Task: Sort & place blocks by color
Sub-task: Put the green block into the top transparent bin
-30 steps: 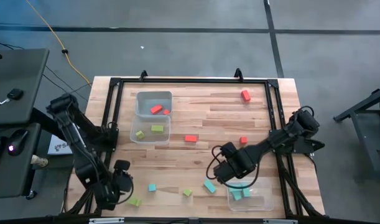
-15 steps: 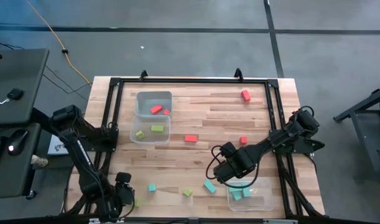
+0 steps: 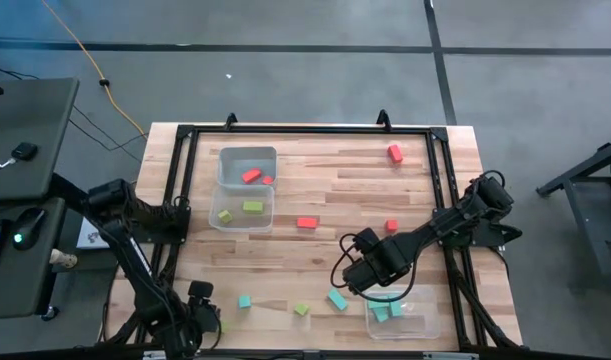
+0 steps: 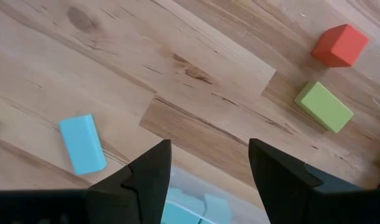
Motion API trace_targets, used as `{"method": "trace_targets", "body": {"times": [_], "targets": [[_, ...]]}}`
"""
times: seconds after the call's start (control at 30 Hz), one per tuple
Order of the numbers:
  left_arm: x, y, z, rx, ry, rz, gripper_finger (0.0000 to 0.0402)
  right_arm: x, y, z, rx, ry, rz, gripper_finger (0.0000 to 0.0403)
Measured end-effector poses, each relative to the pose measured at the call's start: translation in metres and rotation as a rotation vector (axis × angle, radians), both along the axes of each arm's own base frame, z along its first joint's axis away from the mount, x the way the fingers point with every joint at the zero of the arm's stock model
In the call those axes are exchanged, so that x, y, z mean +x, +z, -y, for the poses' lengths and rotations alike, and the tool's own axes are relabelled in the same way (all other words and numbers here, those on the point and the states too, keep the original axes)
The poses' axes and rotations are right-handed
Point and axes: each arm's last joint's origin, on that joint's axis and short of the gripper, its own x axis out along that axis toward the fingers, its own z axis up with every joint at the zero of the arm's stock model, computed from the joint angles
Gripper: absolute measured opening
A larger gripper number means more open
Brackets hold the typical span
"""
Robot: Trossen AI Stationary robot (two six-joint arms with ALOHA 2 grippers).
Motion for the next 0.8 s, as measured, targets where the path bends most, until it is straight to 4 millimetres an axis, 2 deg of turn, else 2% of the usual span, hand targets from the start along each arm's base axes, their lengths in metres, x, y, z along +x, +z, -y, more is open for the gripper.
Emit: {"method": "trace_targets", "body": {"times": [0.67, 0.8], "targets": [[0.001, -0.005, 0.002, 0.021, -0.044, 0.000, 0.0181, 0.003, 0.000, -0.001, -0.009, 0.000, 0.041, 0.0204], [0.000, -0.012, 0.001, -0.003, -0.045, 0.002, 0.0181, 0.003, 0.000, -0.001, -0.010, 0.000, 0.042, 0.0204]]}}
